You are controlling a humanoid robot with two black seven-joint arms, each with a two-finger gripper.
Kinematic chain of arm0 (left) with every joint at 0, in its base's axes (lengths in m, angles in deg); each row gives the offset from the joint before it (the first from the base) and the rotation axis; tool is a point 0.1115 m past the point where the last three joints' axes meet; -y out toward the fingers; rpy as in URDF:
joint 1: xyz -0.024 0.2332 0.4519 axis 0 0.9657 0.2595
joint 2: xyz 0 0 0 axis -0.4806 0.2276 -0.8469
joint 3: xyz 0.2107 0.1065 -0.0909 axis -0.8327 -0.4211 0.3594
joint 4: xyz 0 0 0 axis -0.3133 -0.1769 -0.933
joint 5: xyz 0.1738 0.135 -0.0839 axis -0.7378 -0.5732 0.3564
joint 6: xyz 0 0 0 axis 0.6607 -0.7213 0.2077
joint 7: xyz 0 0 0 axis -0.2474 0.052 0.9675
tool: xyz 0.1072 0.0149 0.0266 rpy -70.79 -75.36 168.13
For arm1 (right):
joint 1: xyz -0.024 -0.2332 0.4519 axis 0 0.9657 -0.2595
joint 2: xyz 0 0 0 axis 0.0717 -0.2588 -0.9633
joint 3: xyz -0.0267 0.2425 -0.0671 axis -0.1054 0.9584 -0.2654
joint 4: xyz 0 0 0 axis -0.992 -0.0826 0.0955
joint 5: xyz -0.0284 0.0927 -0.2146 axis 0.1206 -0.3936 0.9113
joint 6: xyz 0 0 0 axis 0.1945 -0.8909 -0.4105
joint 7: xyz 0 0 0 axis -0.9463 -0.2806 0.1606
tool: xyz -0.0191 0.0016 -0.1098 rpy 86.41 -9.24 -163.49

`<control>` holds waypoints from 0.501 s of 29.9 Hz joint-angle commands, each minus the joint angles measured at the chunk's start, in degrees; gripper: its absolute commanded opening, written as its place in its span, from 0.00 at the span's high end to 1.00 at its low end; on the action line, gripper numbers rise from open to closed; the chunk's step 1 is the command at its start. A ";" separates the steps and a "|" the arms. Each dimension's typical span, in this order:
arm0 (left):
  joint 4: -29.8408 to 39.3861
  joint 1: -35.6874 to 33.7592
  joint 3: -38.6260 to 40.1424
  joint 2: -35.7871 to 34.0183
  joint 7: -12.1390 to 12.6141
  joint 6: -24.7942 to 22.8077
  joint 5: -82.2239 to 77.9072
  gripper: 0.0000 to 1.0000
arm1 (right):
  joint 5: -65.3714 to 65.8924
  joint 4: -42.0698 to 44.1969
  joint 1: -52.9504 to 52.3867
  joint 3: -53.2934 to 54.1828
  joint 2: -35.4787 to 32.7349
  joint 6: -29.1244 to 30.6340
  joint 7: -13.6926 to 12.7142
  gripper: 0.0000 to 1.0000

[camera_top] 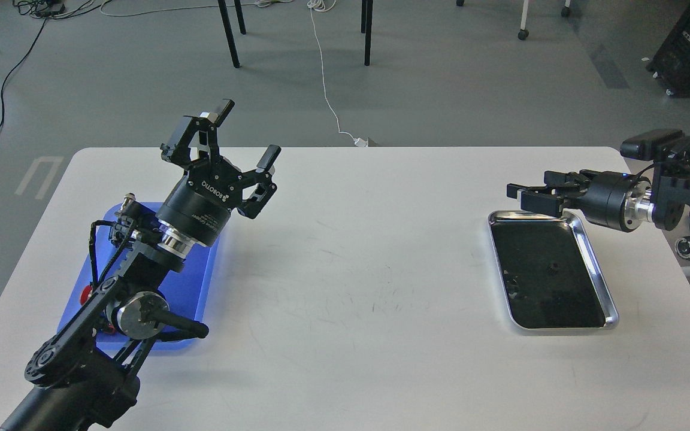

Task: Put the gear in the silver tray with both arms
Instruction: 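Withdraw the right gripper up from the silver tray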

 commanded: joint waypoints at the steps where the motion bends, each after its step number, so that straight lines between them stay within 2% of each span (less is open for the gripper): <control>1: -0.28 0.48 0.03 0.02 0.00 0.09 -0.08 0.02 | -13.49 -5.58 4.08 8.47 -1.25 -0.08 0.01 0.05; 6: -0.54 1.62 0.12 0.11 -0.18 0.62 -0.08 0.02 | -35.27 -7.35 15.05 24.36 0.15 0.27 0.01 0.05; 8: -0.72 1.80 0.12 0.02 -0.18 0.71 -0.17 0.02 | -41.53 -7.26 20.67 30.78 3.04 0.27 0.01 0.05; 11: -1.59 1.88 0.12 0.02 -0.27 0.97 -0.17 0.02 | -47.00 -6.65 27.98 40.81 6.82 0.19 0.01 0.05; 15: -2.12 1.97 0.21 -0.16 -0.35 3.95 -0.17 0.02 | -51.22 -7.00 33.88 47.59 8.50 0.27 0.01 0.04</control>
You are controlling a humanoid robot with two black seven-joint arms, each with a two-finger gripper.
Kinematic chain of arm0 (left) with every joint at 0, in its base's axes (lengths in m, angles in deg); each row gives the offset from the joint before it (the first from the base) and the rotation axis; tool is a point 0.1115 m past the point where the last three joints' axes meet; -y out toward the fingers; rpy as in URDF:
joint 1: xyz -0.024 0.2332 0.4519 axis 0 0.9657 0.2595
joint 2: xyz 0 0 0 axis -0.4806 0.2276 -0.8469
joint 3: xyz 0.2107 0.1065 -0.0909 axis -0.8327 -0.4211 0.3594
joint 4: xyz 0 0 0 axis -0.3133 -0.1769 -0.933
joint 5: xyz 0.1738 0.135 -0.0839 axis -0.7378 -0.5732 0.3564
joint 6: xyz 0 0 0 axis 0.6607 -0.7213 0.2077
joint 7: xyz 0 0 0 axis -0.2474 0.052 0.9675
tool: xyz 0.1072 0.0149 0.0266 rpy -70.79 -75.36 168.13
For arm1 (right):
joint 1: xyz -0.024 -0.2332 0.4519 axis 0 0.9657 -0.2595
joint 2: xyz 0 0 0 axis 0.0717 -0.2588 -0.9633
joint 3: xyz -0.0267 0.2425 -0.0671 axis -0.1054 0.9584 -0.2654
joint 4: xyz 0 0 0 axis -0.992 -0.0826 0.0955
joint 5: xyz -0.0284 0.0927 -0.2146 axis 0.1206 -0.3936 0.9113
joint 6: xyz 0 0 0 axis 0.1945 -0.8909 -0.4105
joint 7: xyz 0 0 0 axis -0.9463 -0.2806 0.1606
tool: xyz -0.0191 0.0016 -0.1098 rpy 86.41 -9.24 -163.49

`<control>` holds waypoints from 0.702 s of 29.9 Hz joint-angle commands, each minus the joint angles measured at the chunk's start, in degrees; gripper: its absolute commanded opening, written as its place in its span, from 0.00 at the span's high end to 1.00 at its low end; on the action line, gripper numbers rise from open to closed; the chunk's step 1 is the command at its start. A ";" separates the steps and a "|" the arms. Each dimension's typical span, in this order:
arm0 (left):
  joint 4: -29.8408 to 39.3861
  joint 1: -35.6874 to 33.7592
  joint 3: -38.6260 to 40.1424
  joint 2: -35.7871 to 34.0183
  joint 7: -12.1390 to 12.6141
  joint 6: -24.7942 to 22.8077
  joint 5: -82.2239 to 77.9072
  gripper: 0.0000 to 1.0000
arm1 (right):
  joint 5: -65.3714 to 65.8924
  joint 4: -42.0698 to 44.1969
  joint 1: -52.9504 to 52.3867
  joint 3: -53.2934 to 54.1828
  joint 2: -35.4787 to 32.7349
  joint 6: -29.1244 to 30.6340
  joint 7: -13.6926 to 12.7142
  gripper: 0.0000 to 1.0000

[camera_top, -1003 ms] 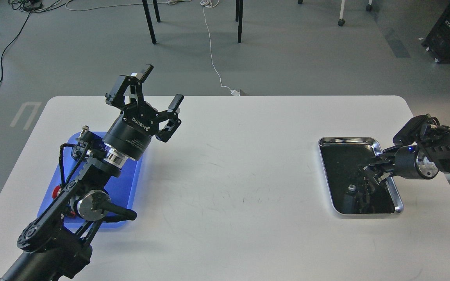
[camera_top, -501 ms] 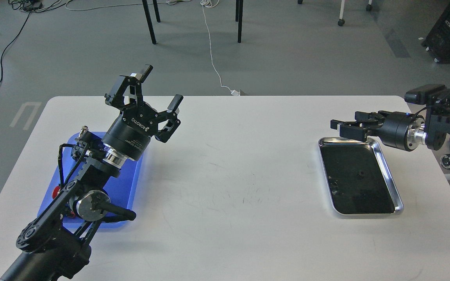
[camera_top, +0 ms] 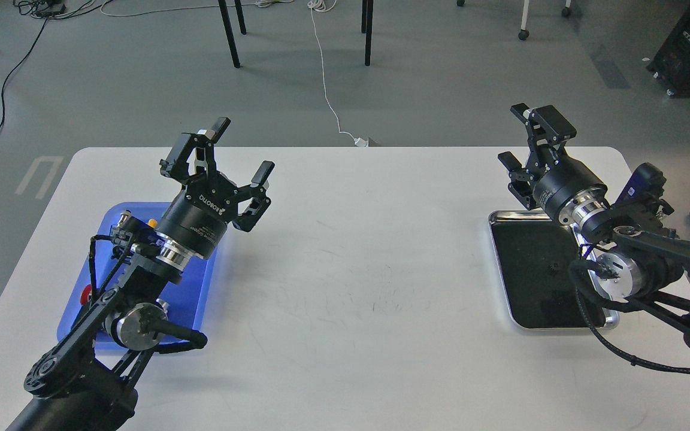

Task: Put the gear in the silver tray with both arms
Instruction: 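Withdraw the right gripper up from the silver tray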

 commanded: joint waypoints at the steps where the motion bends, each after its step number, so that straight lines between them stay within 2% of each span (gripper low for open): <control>1: -0.26 0.09 0.26 -0.18 -0.27 2.18 0.08 0.02 | -4.66 -0.27 4.67 5.45 1.04 0.19 0.01 0.04; 5: -0.35 0.18 0.44 -0.27 -0.36 2.53 0.17 0.02 | -8.89 -0.54 5.64 6.95 0.25 2.12 0.01 0.04; 15: -0.35 0.97 0.52 -0.53 0.08 2.54 0.17 0.02 | -7.58 -0.54 5.30 6.51 -1.94 5.64 0.01 0.03; 19: -0.26 1.32 0.52 -0.27 0.26 2.45 0.34 0.02 | -7.58 -1.06 6.26 6.69 -2.74 13.88 0.01 0.03; 21: -0.26 1.32 0.61 -0.36 0.26 2.45 0.61 0.02 | -7.58 -0.63 7.31 6.69 -2.12 16.09 0.01 0.03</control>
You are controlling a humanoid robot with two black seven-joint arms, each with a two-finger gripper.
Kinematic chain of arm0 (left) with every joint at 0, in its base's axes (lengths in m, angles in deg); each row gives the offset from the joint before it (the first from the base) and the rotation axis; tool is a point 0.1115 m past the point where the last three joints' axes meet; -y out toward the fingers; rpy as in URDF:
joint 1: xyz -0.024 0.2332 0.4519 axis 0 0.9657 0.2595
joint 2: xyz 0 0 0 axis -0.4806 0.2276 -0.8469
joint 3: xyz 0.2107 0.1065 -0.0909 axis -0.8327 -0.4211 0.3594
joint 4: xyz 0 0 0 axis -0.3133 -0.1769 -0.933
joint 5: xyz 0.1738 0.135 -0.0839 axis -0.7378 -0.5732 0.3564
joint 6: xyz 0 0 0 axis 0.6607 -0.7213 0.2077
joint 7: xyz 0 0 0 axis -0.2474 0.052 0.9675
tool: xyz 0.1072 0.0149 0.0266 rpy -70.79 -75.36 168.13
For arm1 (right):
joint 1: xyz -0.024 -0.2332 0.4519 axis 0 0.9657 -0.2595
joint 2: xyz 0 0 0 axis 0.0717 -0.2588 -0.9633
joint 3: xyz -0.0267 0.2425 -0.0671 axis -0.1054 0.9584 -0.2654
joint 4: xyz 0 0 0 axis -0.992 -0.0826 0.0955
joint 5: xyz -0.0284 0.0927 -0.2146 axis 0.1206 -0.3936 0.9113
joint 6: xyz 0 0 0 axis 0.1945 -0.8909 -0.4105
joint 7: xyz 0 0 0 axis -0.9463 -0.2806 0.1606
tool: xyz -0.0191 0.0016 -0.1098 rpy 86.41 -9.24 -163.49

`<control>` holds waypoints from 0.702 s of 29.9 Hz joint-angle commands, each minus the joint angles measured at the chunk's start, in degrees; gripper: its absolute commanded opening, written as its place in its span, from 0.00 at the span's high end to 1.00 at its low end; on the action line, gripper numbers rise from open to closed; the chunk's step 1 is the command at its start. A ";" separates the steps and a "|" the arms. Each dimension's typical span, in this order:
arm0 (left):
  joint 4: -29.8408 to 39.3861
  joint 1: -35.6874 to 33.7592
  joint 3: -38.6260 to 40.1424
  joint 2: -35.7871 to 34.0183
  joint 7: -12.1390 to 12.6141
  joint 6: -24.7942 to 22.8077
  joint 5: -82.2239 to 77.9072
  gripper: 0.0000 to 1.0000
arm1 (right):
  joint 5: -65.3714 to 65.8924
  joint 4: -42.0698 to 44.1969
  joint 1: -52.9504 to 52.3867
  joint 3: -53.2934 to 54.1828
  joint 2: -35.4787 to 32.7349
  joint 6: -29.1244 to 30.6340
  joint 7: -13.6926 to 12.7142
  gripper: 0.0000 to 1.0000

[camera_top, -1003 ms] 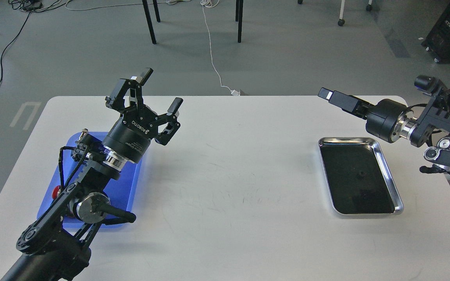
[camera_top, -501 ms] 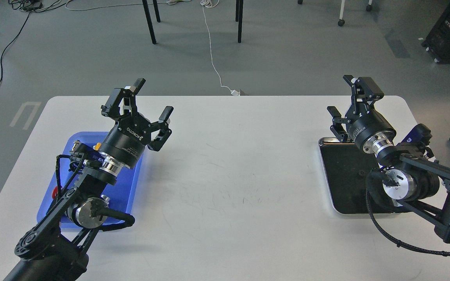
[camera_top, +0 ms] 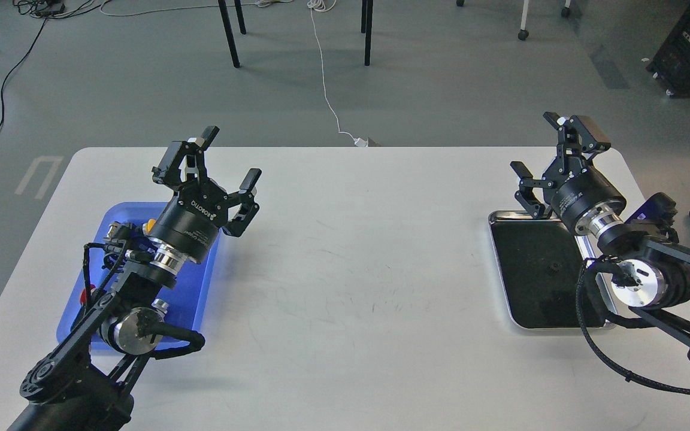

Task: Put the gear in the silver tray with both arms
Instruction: 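Withdraw the right gripper up from the silver tray, then reach into the blue tray and grasp another black gear with the left gripper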

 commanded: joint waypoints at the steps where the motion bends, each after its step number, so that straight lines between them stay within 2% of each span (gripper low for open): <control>1: 0.03 0.11 0.01 -0.17 0.03 -0.09 0.52 0.02 | 0.13 0.45 1.44 0.22 0.83 4.03 -0.01 0.03; 5: 0.03 0.11 0.10 -0.95 -0.50 -0.09 0.52 0.02 | 0.13 0.45 1.79 0.22 0.84 4.03 -0.01 0.03; 10: 0.47 -0.07 -0.34 -5.17 -1.02 -0.52 -0.79 0.02 | 0.57 0.28 2.06 0.22 0.84 4.03 -0.01 0.02; 15: 2.22 -1.04 -0.96 -15.62 -6.82 -4.64 -7.11 0.02 | 2.85 0.36 2.06 0.22 0.92 4.03 -0.01 0.03; 16: 2.57 -1.30 -0.96 -18.85 -8.39 -7.53 -9.73 0.02 | 3.03 0.36 2.06 0.22 1.01 4.03 -0.01 0.03; 20: 2.58 -1.30 -0.96 -18.89 -8.41 -7.56 -9.76 0.02 | 3.03 0.36 2.06 0.22 1.01 4.03 -0.01 0.03; 21: 4.06 -2.69 -0.96 -29.42 -10.04 -8.66 -22.38 0.02 | 3.29 0.54 2.06 0.14 1.71 4.03 -0.01 0.03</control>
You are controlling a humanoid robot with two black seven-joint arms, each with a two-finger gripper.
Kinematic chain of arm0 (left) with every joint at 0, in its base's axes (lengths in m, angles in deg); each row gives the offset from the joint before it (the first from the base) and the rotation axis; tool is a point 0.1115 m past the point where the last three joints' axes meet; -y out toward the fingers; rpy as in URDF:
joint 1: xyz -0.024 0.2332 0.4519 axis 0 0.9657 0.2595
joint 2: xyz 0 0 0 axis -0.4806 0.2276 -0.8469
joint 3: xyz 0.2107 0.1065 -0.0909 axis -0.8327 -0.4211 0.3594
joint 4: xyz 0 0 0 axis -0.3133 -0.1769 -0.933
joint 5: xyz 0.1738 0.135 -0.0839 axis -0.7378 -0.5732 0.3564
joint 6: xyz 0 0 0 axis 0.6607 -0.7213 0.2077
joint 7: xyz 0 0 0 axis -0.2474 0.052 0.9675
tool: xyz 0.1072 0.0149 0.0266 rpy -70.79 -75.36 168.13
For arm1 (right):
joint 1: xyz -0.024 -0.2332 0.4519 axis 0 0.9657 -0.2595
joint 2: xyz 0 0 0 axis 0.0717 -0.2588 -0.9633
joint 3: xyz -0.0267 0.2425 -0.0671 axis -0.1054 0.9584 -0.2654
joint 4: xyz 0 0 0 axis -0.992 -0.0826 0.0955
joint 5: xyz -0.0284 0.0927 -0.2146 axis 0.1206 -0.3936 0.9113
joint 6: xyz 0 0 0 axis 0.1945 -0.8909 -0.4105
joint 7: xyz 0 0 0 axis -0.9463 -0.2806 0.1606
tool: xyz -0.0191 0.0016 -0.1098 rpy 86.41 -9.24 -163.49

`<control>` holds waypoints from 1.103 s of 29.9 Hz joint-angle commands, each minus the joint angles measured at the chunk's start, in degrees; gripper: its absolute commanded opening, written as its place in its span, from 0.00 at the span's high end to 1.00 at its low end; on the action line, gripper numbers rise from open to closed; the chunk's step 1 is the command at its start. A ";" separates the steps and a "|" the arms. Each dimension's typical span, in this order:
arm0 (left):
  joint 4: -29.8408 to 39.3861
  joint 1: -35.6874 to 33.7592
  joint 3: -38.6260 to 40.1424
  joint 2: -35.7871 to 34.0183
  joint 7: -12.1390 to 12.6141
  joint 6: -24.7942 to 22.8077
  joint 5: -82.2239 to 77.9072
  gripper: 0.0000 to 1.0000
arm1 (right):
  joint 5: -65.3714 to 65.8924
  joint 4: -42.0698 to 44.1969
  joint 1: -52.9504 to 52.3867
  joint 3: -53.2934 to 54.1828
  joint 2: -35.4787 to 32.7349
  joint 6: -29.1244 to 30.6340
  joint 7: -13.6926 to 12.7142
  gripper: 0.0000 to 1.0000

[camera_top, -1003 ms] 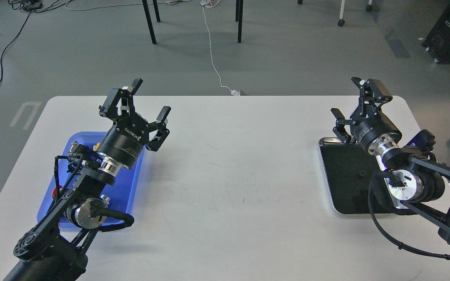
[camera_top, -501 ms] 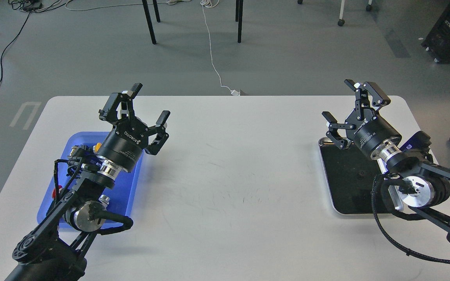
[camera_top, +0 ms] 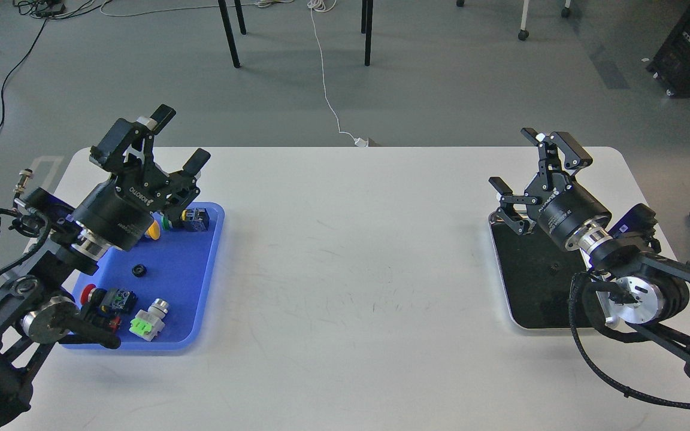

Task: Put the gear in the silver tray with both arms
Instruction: 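Reach into the blue tray and grasp another black gear with the left gripper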

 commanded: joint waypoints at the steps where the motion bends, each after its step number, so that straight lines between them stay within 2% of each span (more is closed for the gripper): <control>1: 1.69 -1.53 0.00 -12.72 -1.81 -1.36 -16.25 0.02 | 0.29 0.18 0.08 -0.10 0.80 -0.02 -0.01 0.03; 8: 2.83 -2.94 -1.22 -20.29 -1.81 -1.36 -37.79 0.02 | 3.01 0.27 0.79 -0.27 1.33 -0.02 -0.01 0.03; 12: 4.76 -6.88 -7.01 -24.34 -1.81 -1.36 -50.88 0.02 | 3.89 0.27 1.14 -0.18 1.41 -0.02 -0.01 0.03; 20: 4.68 -7.33 -7.47 -24.52 -1.81 -1.36 -51.88 0.02 | 3.89 0.27 1.14 -0.18 1.41 -0.02 -0.01 0.03; 21: -0.80 -21.52 -26.09 -26.00 -1.81 -1.36 -79.23 0.02 | 3.98 0.36 1.92 -0.36 2.02 -0.10 -0.01 0.03; 22: -3.64 -24.18 -30.28 -26.01 -1.81 -1.36 -79.23 0.02 | 4.07 0.36 2.02 -0.27 2.03 -0.11 -0.01 0.03; 25: -7.79 -28.24 -37.24 -25.66 -1.81 0.09 -79.23 0.03 | 4.07 0.36 2.02 -0.01 1.94 -0.10 -0.01 0.03; 28: -10.25 -29.13 -42.35 -24.87 -1.81 2.12 -79.23 0.04 | 4.07 0.36 2.02 -0.01 1.94 -0.10 -0.01 0.03; 33: -16.14 -29.13 -43.59 -21.62 -1.81 4.49 -79.23 0.05 | 4.07 0.36 2.02 -0.01 1.94 -0.10 -0.01 0.03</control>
